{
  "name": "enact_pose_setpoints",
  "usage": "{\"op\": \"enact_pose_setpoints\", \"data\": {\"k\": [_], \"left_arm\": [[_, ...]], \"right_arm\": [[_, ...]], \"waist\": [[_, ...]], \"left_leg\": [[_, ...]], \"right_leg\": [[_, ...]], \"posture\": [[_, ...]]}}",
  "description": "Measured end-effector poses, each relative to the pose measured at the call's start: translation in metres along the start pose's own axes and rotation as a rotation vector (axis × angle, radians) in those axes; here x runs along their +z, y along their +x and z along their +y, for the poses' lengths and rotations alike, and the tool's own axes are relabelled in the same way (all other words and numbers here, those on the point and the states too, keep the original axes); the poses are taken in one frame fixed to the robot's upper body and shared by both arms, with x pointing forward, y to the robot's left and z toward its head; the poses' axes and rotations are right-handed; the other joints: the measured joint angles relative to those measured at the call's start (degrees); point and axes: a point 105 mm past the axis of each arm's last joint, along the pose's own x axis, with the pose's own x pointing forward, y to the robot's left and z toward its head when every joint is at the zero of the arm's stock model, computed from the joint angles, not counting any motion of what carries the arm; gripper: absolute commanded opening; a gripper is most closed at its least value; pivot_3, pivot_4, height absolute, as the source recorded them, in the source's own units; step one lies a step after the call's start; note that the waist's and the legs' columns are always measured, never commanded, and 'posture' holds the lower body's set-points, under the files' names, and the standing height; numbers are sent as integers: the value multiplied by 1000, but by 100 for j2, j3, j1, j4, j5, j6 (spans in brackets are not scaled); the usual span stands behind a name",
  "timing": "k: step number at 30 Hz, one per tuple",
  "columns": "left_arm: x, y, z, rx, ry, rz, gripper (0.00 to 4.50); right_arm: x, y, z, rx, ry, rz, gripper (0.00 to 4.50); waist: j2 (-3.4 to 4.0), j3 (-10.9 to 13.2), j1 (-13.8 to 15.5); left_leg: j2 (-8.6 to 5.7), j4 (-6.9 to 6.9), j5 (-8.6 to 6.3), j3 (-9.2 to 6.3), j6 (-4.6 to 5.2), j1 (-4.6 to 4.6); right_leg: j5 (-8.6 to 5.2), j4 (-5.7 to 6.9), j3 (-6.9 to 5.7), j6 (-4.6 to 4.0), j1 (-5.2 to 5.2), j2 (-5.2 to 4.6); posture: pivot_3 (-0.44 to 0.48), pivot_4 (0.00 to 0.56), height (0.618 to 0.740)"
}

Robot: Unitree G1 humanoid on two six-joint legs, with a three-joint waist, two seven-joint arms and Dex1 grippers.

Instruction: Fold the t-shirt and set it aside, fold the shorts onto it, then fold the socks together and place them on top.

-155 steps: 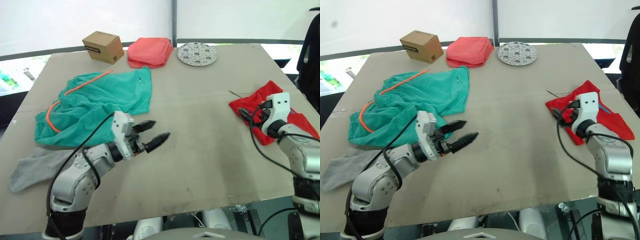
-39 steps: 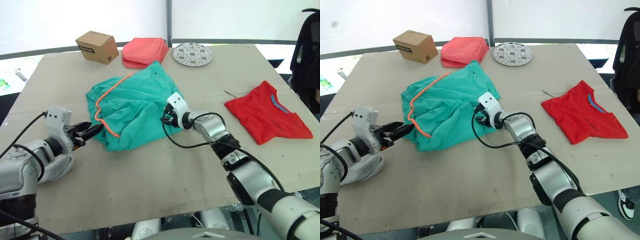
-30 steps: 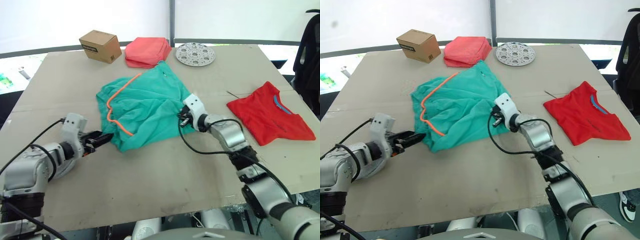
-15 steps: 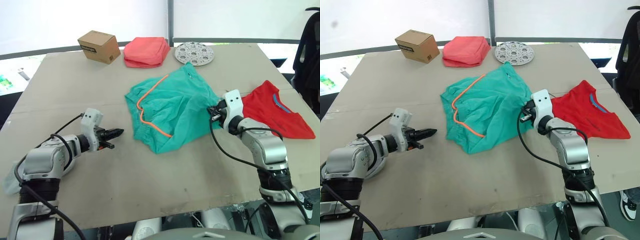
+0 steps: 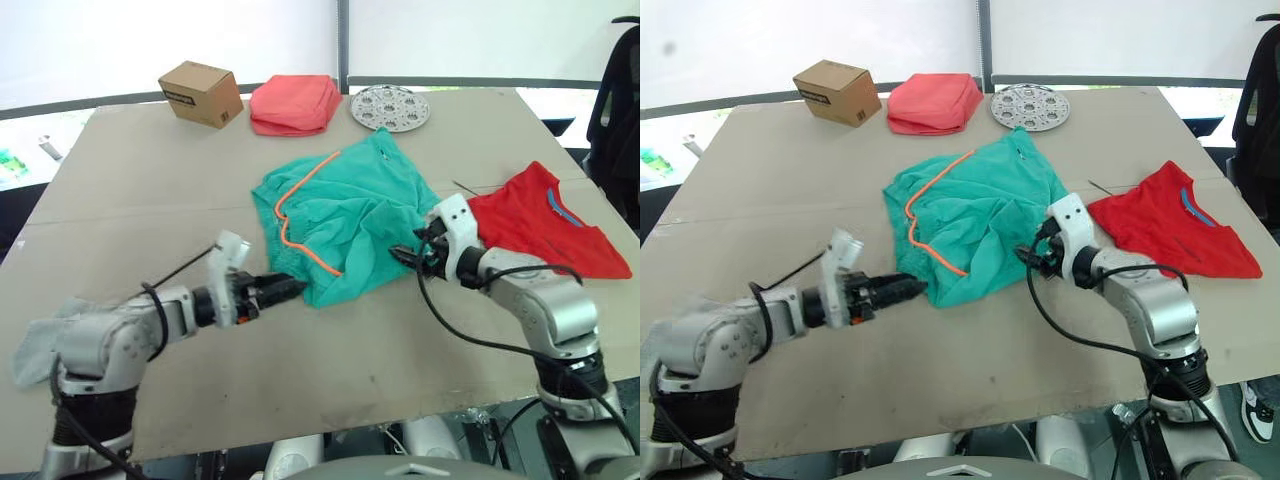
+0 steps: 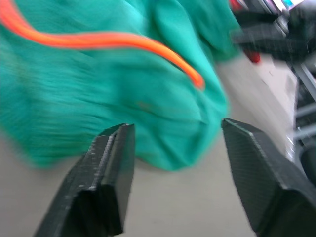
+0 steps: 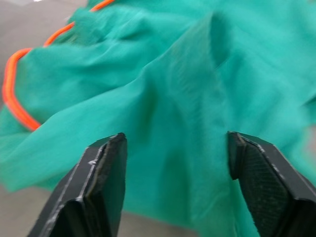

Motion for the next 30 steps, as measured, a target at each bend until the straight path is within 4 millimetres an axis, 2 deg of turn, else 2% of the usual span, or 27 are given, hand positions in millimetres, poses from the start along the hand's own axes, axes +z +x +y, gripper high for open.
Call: {"op": "enact_pose_setpoints", "data": {"k": [2,4,5,6,7,9,10,11,12,13,14,16,17,18,19,22,23,24,26,27,29,30], "left_arm": [[-17,12,-3,15,-25,37,2809],[-20,21,-1,53,-16,32,2809],[-17,28,1,91,5,12,2295],[-16,30,3,107,12,8,2022],[-12,37,7,152,27,-8,1535],[-6,43,13,199,38,-23,711],[-4,44,15,221,43,-24,401],[0,45,21,255,71,-21,0],[3,45,23,269,85,-22,0],[6,44,26,280,95,-24,0],[14,41,35,308,119,-23,0],[26,36,49,357,158,-23,0],[39,33,63,389,201,-15,0],[57,24,80,451,249,-18,0],[86,12,97,520,311,-47,0],[142,10,106,541,456,-120,0],[150,10,107,542,482,-123,0],[156,9,113,545,511,-98,0],[163,5,115,498,546,-42,670],[163,3,114,479,547,-30,972],[159,-9,112,418,515,6,1768],[158,-15,110,392,472,2,2152]], "right_arm": [[12,-3,-15,-80,-37,-11,3311],[7,-6,-33,-170,-85,49,3311],[-7,-5,-43,-209,-104,121,3311],[-13,-3,-45,-212,-107,149,3069],[-30,1,-43,-196,-127,233,2786],[-49,7,-34,-146,-117,312,2037],[-53,9,-27,-117,-109,321,1706],[-52,11,-22,-91,-92,326,1147],[-52,12,-19,-78,-75,329,784],[-51,13,-14,-60,-60,327,219],[-48,16,0,-6,9,309,94],[-43,19,19,75,62,277,94],[-37,23,33,144,105,242,94],[-27,27,52,229,139,195,94],[-12,33,79,357,183,131,94],[22,49,122,548,172,19,94],[27,53,129,573,146,1,94],[33,61,136,592,126,-16,362],[38,70,137,591,92,-39,963],[38,69,134,586,85,-43,1449],[35,65,119,528,37,-49,2243],[32,61,107,480,1,-45,2352]], "waist": [[-7,-5,11],[-8,-8,45],[-5,-11,104],[-4,-11,114],[-2,-12,124],[-1,-12,119],[-1,-12,112],[-1,-14,100],[-2,-14,99],[-2,-14,97],[-3,-14,93],[-1,-12,91],[-4,-8,101],[-8,-6,91],[-7,-4,82],[-4,-3,119],[-4,-3,119],[-6,-4,110],[-9,-6,95],[-9,-6,85],[-7,-5,71],[-7,-5,71]], "left_leg": [[1,0,0,-3,0,5],[1,-1,0,-7,0,11],[1,-1,0,-4,0,19],[0,0,0,-4,0,19],[0,1,0,-4,0,21],[0,7,0,-3,1,19],[0,9,0,-3,1,19],[1,10,0,-1,1,24],[3,10,0,-3,1,23],[4,10,0,-4,1,23],[4,9,0,-9,0,21],[5,8,0,-13,0,21],[4,9,0,-17,0,19],[8,9,0,-16,0,12],[10,9,0,-16,0,10],[3,8,1,-11,-1,7],[0,9,1,-10,-2,4],[-1,10,1,-5,-3,-1],[-2,17,14,-6,-25,-34],[-1,30,17,-10,-29,-61],[0,36,16,-13,-30,-72],[0,36,16,-16,-30,-75]], "right_leg": [[-1,0,-2,-1,5,5],[-2,-1,-4,-3,12,10],[-6,-3,-3,-11,21,10],[-8,-3,-3,-14,22,10],[-9,-4,-2,-16,27,11],[-9,-6,-2,-16,28,13],[-7,-5,0,-12,28,14],[-5,-5,4,-8,31,19],[-4,-6,3,-6,31,25],[-3,-6,3,-6,31,30],[-2,-5,1,-4,29,41],[-2,-3,0,-5,27,48],[-2,0,-7,-5,25,59],[1,-3,-9,-10,17,74],[2,-2,-8,-10,12,82],[3,-4,-14,-8,10,74],[3,-6,-18,-7,9,70],[3,-7,-14,-6,8,67],[4,-1,-14,-5,-15,67],[6,5,-18,-4,-28,66],[5,3,-17,-3,-33,63],[5,0,-17,-2,-32,61]], "posture": [[0,150,740],[0,150,740],[0,150,740],[0,150,740],[0,150,740],[0,150,740],[0,150,740],[0,150,740],[0,150,740],[0,150,740],[0,150,740],[0,150,740],[0,150,740],[0,150,740],[0,150,740],[0,150,740],[0,150,740],[0,150,740],[0,150,740],[0,150,740],[0,150,740],[0,150,740]]}}
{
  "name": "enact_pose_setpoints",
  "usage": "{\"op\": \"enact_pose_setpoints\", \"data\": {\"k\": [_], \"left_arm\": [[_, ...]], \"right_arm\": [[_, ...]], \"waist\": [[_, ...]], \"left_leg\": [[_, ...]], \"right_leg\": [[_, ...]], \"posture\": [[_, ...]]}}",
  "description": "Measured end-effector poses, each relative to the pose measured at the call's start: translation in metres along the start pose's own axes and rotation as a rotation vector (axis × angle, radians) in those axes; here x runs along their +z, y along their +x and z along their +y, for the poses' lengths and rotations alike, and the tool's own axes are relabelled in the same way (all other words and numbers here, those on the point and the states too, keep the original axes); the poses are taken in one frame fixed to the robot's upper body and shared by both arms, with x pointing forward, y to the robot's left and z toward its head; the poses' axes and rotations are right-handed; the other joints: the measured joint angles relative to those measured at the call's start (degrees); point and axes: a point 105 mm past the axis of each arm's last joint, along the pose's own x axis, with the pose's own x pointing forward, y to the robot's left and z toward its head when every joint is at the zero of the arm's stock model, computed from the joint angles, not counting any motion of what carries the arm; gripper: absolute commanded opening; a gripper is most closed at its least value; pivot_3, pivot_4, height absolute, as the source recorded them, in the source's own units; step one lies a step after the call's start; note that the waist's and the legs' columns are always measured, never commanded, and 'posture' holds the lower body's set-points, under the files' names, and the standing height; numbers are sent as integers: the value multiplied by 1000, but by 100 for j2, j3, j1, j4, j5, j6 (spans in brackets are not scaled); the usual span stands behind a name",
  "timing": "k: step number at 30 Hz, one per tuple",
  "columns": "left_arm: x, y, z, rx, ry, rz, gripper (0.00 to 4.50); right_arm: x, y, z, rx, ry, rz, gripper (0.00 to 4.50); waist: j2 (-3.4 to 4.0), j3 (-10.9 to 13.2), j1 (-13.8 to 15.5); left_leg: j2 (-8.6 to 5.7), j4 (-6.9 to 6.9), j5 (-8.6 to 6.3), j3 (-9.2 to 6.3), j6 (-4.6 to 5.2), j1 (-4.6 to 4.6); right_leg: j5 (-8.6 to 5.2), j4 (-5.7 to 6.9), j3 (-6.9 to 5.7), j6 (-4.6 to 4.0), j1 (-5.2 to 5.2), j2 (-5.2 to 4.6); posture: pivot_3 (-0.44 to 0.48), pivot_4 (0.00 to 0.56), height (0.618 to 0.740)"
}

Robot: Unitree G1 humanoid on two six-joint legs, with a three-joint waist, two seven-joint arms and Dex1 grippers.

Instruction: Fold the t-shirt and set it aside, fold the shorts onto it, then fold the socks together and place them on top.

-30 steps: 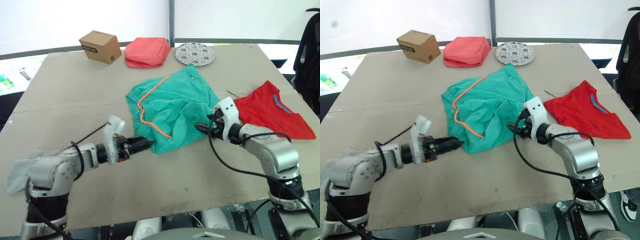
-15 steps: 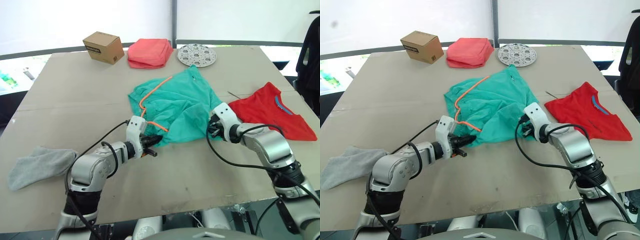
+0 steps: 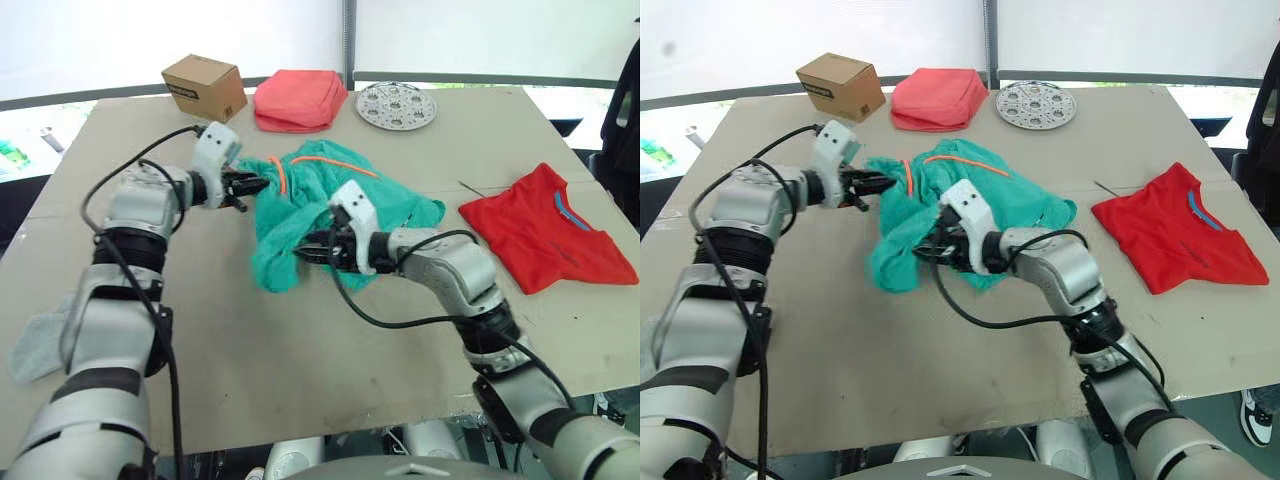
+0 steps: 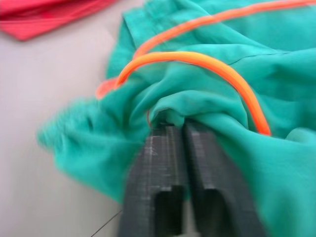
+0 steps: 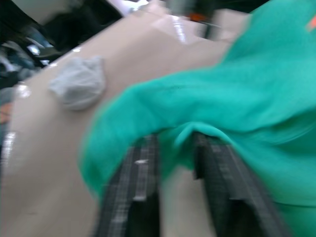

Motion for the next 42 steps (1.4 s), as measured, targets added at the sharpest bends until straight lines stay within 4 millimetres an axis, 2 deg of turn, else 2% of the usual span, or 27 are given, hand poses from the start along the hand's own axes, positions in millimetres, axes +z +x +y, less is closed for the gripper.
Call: {"op": "enact_pose_setpoints", "data": {"k": [1,3,5,7,9,11,14,19,23,24,28,31,34,35,36,37,38,42], "left_arm": [[0,-13,1,-28,-82,-28,2385],[4,-28,-5,-64,-173,-83,2385],[10,-39,-27,-154,-248,-147,2385],[11,-48,-55,-234,-299,-184,2385],[-4,-50,-98,-317,-313,-162,2385],[-29,-46,-122,-310,-357,-112,2385],[-58,-44,-124,-126,-385,-101,2385],[-97,-38,-135,101,-403,-70,2385],[-101,-36,-148,134,-349,-46,2385],[-104,-36,-156,126,-330,-27,2385],[-109,-37,-160,128,-322,-16,2385],[-110,-37,-159,138,-321,-17,2385],[-111,-37,-160,141,-321,-20,1616],[-112,-38,-160,143,-324,-20,1066],[-113,-37,-160,142,-331,-19,768],[-115,-36,-161,137,-339,-17,233],[-116,-35,-160,136,-345,-16,14],[-116,-34,-154,83,-315,3,14]], "right_arm": [[-3,-14,-7,-48,-35,11,2352],[-4,-31,-13,-96,-69,31,2352],[-4,-48,-16,-136,-120,59,2352],[-2,-56,-26,-200,-150,80,2352],[-7,-66,-58,-351,-166,145,2352],[-12,-75,-85,-464,-135,181,2352],[-8,-72,-112,-560,-105,181,2352],[17,-70,-155,-744,-67,118,2352],[-2,-63,-166,-777,-14,191,2352],[-17,-64,-169,-781,39,248,2352],[-33,-67,-171,-772,169,263,2352],[-37,-69,-175,-779,224,271,2352],[-41,-68,-176,-776,224,296,1577],[-42,-66,-176,-773,207,304,1023],[-41,-65,-176,-766,190,311,721],[-42,-64,-176,-756,179,319,203],[-42,-62,-175,-743,164,321,5],[-43,-65,-173,-725,155,328,5]], "waist": [[-1,0,-12],[3,3,-43],[2,3,-61],[4,3,-92],[8,3,-124],[2,1,-124],[3,1,-132],[0,-2,-22],[5,-2,54],[8,-1,45],[13,-1,34],[19,-2,21],[19,-2,18],[20,-2,15],[20,-3,13],[19,-4,16],[19,-4,18],[23,-5,30]], "left_leg": [[4,0,-3,-9,5,0],[18,1,-15,-13,25,1],[19,9,-16,-16,27,7],[21,13,-16,-14,27,26],[19,13,-16,6,28,45],[20,18,-16,8,29,48],[21,14,-16,18,28,55],[20,8,-15,4,23,36],[12,6,-16,2,24,31],[9,6,-16,8,25,32],[8,8,-16,8,26,33],[8,8,-16,8,27,34],[8,8,-16,8,26,34],[8,8,-16,8,27,34],[8,8,-16,11,27,37],[8,8,-16,10,27,39],[8,10,-16,8,27,39],[7,17,-16,5,27,41]], "right_leg": [[-1,-1,3,2,0,-3],[-1,3,4,2,0,-7],[-3,-1,0,4,4,-15],[-2,7,5,4,12,-16],[-2,5,21,4,23,-23],[0,6,26,2,23,-17],[4,8,41,-3,21,-13],[7,3,41,-7,10,-24],[7,0,40,-13,10,-38],[10,-2,40,-24,9,-44],[8,-1,26,-33,9,-43],[10,-1,23,-29,10,-34],[13,-2,22,-23,10,-30],[13,-2,22,-23,10,-29],[13,-2,23,-22,11,-29],[13,-2,23,-23,14,-28],[13,-1,21,-23,16,-26],[12,-1,18,-23,23,-25]], "posture": [[0,150,740],[0,150,740],[0,150,740],[0,150,740],[0,150,740],[0,150,740],[0,150,740],[0,150,740],[0,150,740],[0,150,740],[0,150,740],[0,150,740],[0,150,740],[0,150,740],[0,150,740],[0,150,740],[0,150,740],[0,150,740]]}}
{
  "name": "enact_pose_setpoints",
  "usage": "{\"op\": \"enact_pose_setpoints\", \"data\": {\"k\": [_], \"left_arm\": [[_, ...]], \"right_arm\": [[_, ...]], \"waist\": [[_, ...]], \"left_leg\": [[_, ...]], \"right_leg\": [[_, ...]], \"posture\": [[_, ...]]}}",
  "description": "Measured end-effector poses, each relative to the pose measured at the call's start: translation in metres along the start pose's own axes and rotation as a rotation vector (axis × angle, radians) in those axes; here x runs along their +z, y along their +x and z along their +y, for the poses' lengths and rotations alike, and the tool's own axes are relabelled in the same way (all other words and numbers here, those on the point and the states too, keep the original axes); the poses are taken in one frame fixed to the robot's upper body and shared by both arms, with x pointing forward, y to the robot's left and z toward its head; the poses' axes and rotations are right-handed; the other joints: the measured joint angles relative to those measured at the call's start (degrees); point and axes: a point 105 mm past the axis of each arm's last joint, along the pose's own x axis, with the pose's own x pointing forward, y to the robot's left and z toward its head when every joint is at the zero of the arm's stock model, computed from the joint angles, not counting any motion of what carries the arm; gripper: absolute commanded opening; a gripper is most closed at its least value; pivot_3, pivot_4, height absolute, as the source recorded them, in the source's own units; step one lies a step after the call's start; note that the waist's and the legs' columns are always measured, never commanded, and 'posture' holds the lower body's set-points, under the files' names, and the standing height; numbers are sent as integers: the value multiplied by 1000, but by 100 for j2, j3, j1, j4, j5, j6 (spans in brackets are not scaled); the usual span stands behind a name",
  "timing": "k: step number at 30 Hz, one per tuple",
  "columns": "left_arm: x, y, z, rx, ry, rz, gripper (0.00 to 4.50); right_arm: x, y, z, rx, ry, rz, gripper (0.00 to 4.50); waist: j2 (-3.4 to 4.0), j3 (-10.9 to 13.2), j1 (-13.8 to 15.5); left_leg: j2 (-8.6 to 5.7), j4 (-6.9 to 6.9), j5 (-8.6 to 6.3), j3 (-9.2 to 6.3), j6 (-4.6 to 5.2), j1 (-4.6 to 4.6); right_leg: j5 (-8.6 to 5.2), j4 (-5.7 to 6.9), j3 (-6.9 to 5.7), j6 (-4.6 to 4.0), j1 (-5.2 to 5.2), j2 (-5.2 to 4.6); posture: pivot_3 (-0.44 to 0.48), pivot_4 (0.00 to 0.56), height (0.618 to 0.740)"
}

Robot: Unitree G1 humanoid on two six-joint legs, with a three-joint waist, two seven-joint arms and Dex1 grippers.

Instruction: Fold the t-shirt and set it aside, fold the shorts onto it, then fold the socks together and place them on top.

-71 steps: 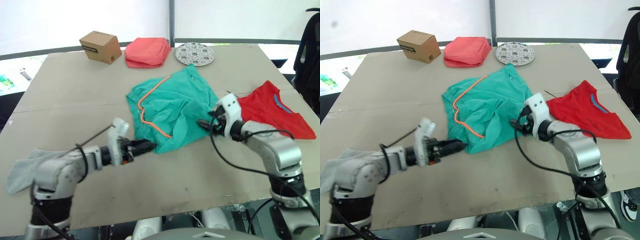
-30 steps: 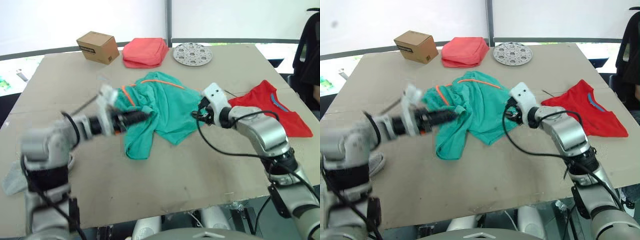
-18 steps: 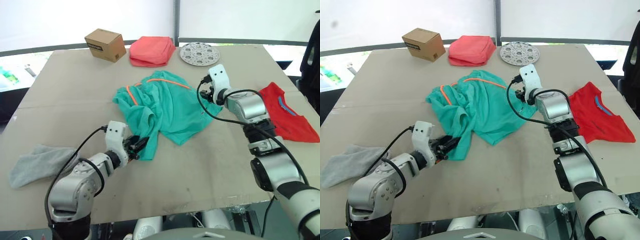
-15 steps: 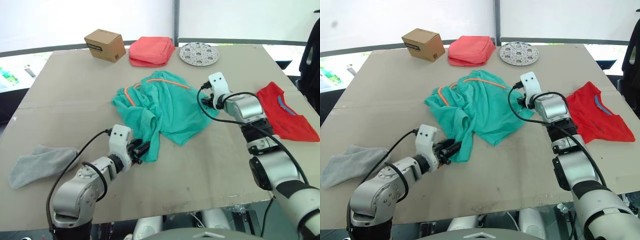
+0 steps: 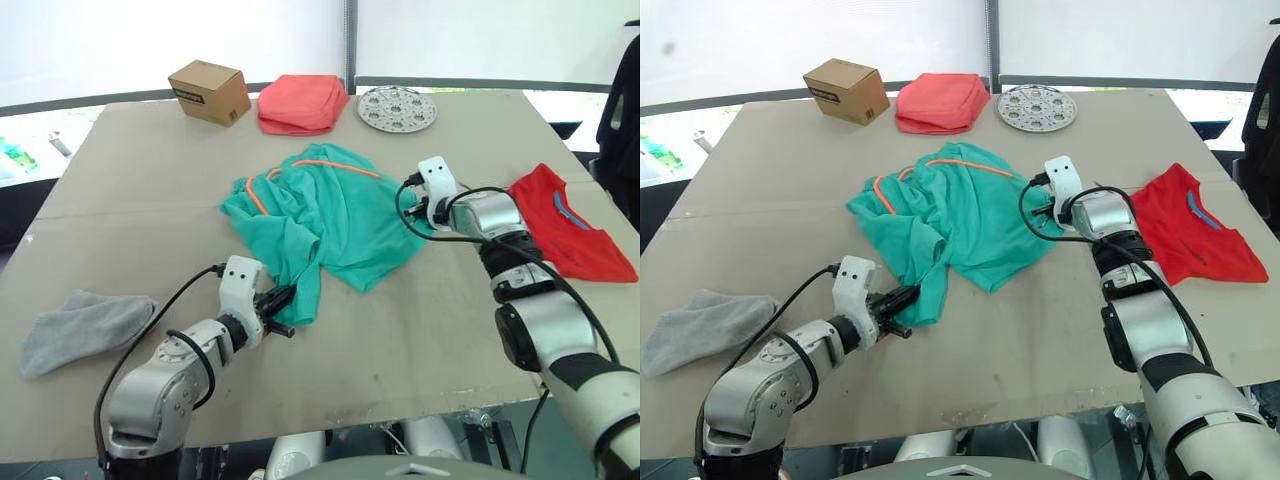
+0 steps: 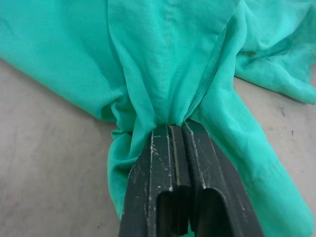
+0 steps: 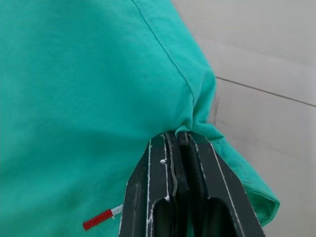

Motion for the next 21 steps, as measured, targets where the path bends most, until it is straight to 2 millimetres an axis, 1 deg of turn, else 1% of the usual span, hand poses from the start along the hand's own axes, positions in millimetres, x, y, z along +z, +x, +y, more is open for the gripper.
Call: {"op": "enact_pose_setpoints", "data": {"k": [1,2,3,4,5,6,7,8,9,10,11,12,13,15,16,17,18,19,21], "left_arm": [[4,3,5,-39,47,19,14],[7,3,10,-38,62,22,14],[14,5,22,-31,94,25,14],[24,12,39,-16,135,31,14],[37,14,63,42,171,30,14],[49,14,83,97,194,24,14],[71,23,104,134,238,8,14],[85,22,116,171,268,-10,14],[101,27,124,183,317,-27,14],[119,32,131,200,373,-47,14],[133,35,135,207,410,-66,14],[143,36,137,214,437,-79,14],[153,37,140,212,457,-89,355],[164,36,144,202,472,-91,1050],[166,33,147,201,468,-88,1493],[166,29,151,198,441,-85,1878],[167,24,150,169,362,-116,1878],[167,19,144,121,267,-156,1878],[167,7,128,1,90,-219,1878]], "right_arm": [[-5,-5,-1,10,13,1,5],[-6,-6,1,18,17,3,5],[-9,-10,5,41,39,2,5],[-15,-20,15,104,64,-2,5],[-23,-29,34,205,89,5,5],[-27,-37,53,306,104,10,5],[-35,-50,79,428,110,19,5],[-35,-56,96,499,103,24,5],[-33,-63,115,571,100,15,5],[-27,-70,134,641,86,-8,5],[-21,-74,148,686,60,-30,5],[-15,-77,157,712,42,-50,5],[-7,-78,163,725,39,-83,297],[6,-84,168,736,40,-149,959],[9,-87,169,741,33,-169,1412],[14,-93,169,748,22,-201,1431],[18,-101,165,744,-1,-239,1431],[20,-107,156,716,-38,-268,1431],[23,-114,131,625,-102,-303,1431]], "waist": [[1,0,25],[3,0,18],[10,-3,21],[14,-3,40],[12,-5,17],[14,-3,-6],[18,-1,3],[11,-2,-42],[10,-2,-46],[8,-3,-57],[6,-4,-64],[4,-5,-74],[3,-6,-79],[2,-5,-93],[3,-5,-105],[3,-4,-119],[3,-2,-131],[3,-1,-137],[-3,-1,-138]], "left_leg": [[-2,1,0,-5,0,-2],[-2,2,0,-4,0,-2],[-2,1,0,-9,0,-1],[-7,1,0,-10,0,-4],[-2,1,0,-11,0,-4],[-1,0,0,-14,0,-7],[-4,0,0,-11,0,-12],[0,-1,0,-8,0,-16],[0,1,0,-3,0,-14],[-2,1,0,-1,0,-16],[-2,2,0,-1,0,-17],[-2,2,0,0,0,-19],[-3,3,0,0,0,-19],[-3,3,0,-1,0,-27],[-2,3,0,-2,0,-28],[-2,2,0,-6,0,-29],[2,2,0,-12,0,-33],[4,3,0,-22,0,-38],[14,8,0,-22,1,-40]], "right_leg": [[-2,0,-12,-2,2,2],[-3,0,-16,-5,0,4],[-3,2,-14,-5,4,6],[-2,2,-22,-2,3,12],[0,0,-23,1,2,24],[0,2,-21,3,-2,27],[1,6,-22,5,-8,28],[2,2,-20,7,-15,35],[2,5,-18,7,-14,35],[2,3,-20,8,-14,36],[2,4,-23,8,-13,36],[2,2,-23,9,-14,36],[2,3,-23,9,-14,34],[2,2,-25,10,-16,34],[1,5,-25,10,-16,34],[1,6,-24,11,-16,34],[1,9,-24,11,-17,33],[4,9,-23,15,-17,30],[3,7,-23,24,-15,18]], "posture": [[0,150,740],[0,150,740],[0,150,740],[0,150,740],[0,150,740],[0,150,740],[0,150,740],[0,150,740],[0,150,740],[0,150,740],[0,150,740],[0,150,740],[0,150,740],[0,150,740],[0,150,740],[0,150,740],[0,150,740],[0,150,740],[0,150,740]]}}
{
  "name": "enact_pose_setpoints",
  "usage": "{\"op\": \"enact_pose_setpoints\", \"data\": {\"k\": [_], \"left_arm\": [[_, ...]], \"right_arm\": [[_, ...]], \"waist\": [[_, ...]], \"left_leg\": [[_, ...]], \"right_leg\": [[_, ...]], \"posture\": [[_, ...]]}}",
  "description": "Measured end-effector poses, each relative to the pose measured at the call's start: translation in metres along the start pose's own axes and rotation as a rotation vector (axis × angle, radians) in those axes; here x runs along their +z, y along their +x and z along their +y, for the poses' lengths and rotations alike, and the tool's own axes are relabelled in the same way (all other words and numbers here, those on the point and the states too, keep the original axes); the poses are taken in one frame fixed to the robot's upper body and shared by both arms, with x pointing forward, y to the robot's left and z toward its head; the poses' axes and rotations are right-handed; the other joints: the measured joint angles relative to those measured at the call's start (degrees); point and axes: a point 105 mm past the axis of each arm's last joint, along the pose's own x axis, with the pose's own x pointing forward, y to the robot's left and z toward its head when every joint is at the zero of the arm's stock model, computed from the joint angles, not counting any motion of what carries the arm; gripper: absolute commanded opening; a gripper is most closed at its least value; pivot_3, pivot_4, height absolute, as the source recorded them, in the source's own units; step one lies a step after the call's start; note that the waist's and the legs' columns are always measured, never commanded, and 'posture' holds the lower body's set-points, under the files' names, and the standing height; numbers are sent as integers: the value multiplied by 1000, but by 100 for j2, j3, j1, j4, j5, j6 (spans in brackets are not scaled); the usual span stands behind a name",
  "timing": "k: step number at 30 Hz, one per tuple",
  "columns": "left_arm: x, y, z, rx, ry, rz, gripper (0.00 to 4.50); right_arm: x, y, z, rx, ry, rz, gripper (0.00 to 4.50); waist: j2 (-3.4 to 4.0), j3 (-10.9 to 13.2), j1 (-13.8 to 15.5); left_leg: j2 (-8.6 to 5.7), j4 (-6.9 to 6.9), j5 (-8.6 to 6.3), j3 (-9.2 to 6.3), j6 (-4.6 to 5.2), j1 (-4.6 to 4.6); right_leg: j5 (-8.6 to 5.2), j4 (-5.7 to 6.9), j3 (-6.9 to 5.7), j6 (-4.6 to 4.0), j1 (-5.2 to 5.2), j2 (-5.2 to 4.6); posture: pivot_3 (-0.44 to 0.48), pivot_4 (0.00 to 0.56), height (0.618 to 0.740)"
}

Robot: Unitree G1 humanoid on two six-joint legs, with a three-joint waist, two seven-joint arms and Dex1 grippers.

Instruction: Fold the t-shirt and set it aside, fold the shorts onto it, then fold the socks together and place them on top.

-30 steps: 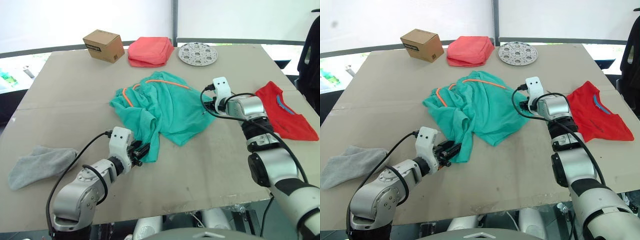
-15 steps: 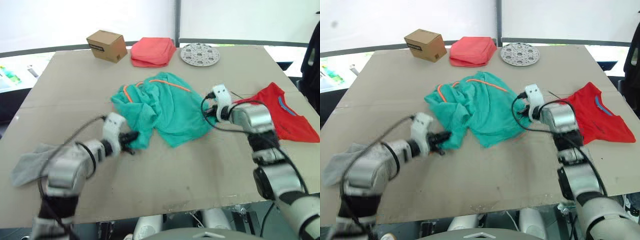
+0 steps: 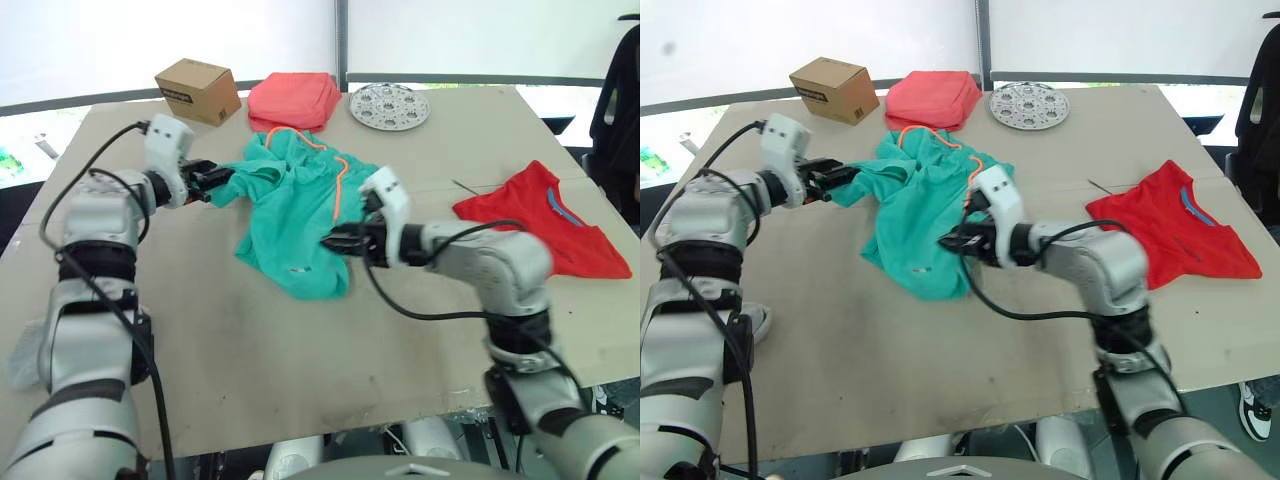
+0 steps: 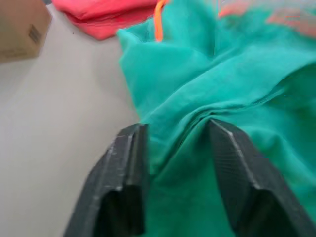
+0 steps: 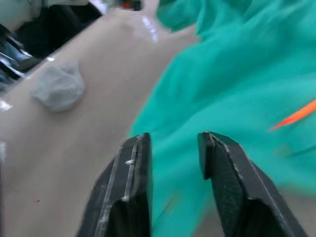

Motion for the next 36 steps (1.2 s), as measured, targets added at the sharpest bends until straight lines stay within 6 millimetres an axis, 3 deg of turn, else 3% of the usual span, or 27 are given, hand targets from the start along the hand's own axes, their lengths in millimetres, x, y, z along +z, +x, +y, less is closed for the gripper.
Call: {"op": "enact_pose_setpoints", "data": {"k": [2,5,7,9,12,13,15,17,20,22,24,27,28,32,36], "left_arm": [[1,-11,-20,-82,-119,-21,1878],[-21,-24,-87,-291,-226,16,1878],[-56,-25,-132,-387,-273,118,1931],[-72,-22,-158,-406,-293,158,1931],[-78,-20,-164,-358,-255,172,1931],[-83,-18,-164,-318,-220,184,1931],[-85,-7,-158,-203,-155,150,1931],[-83,0,-130,-37,-52,112,1931],[-66,-6,-52,269,164,77,1931],[-54,-10,-28,334,172,41,1931],[-36,-14,-17,294,61,-39,2741],[-21,-13,-41,60,-150,-82,3883],[-20,-14,-60,-62,-209,-55,4307],[-22,-20,-132,-382,-251,40,4425],[-41,-23,-174,-493,-182,134,4425]], "right_arm": [[-2,-11,-12,-63,-42,13,1431],[-12,-17,-22,-104,-57,33,1431],[-10,-18,-22,-98,-52,4,2283],[-6,-21,-18,-74,-60,-24,2959],[-6,-25,-11,-47,-76,-35,4211],[-8,-28,-10,-54,-84,-31,4445],[-12,-33,-13,-80,-90,-21,4445],[-12,-35,-14,-105,-94,-24,4445],[-11,-38,-17,-136,-98,-31,4445],[-13,-38,-18,-143,-95,-25,4445],[-15,-38,-18,-145,-92,-19,4500],[-14,-38,-17,-141,-88,-27,4500],[-14,-38,-16,-134,-88,-31,4500],[-16,-43,-11,-110,-97,-33,4500],[-12,-50,-10,-102,-107,-53,4500]], "waist": [[-6,0,-14],[-4,1,-15],[-5,1,-7],[-13,-1,25],[-14,-2,32],[-12,-2,38],[-10,-1,87],[-10,-1,111],[-8,0,123],[-8,0,151],[-9,0,187],[-11,0,193],[-11,1,170],[-12,1,134],[-10,1,116]], "left_leg": [[1,4,0,3,0,5],[0,4,-2,17,2,20],[0,6,-2,16,2,21],[0,11,-1,9,2,20],[-5,15,-1,12,2,21],[-9,14,-1,14,2,24],[-11,14,-1,13,2,24],[-12,13,-1,20,2,25],[-16,3,-1,22,1,30],[-16,5,-1,20,2,23],[-11,12,-1,12,2,7],[-13,21,-1,10,2,2],[-14,23,-2,11,3,3],[-11,24,-2,13,4,11],[-9,21,-2,16,4,20]], "right_leg": [[0,-4,5,3,2,-3],[-3,1,22,9,3,-15],[-2,6,24,9,2,-13],[2,4,21,12,4,-8],[2,4,25,12,6,-9],[2,4,27,11,8,-11],[2,1,27,10,7,-12],[2,-2,32,7,2,-5],[4,-8,32,-3,1,6],[4,-12,27,-2,0,5],[4,-15,12,1,0,-2],[4,-12,14,5,3,-14],[4,-11,16,6,4,-15],[4,-5,20,8,5,-14],[5,-2,26,7,5,-7]], "posture": [[0,150,740],[0,150,740],[0,150,740],[0,150,740],[0,150,740],[0,150,740],[0,150,740],[0,150,740],[0,150,740],[0,150,740],[0,150,740],[0,150,740],[0,150,740],[0,150,740],[0,150,740]]}}
